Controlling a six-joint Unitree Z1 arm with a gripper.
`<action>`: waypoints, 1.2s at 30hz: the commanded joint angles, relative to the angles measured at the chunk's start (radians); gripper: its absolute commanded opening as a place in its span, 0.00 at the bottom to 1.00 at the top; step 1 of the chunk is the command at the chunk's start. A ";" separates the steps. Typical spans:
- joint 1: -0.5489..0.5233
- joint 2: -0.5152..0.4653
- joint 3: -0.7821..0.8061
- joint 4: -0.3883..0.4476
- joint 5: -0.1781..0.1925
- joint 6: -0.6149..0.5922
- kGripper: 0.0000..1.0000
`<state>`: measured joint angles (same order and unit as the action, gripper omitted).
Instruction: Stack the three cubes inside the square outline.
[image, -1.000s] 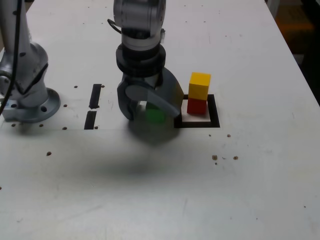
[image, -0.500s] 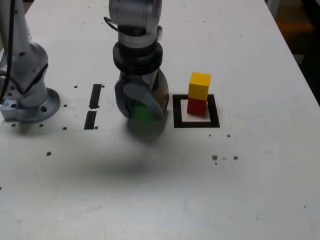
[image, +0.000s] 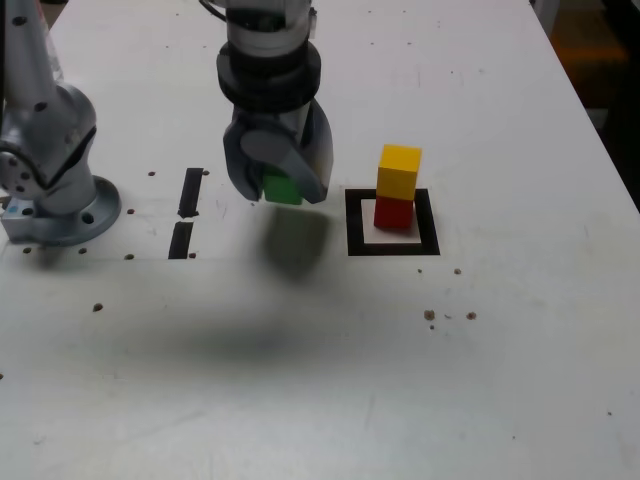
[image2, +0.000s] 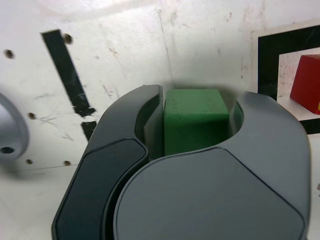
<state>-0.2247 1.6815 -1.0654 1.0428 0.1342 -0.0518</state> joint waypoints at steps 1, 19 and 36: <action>0.001 -0.002 -0.066 0.069 0.012 -0.002 0.19; 0.001 0.065 -0.435 0.285 0.021 0.049 0.19; 0.072 0.190 -0.539 0.255 -0.018 0.123 0.19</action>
<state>-0.1562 1.8684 -1.5937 1.3005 0.1167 0.0666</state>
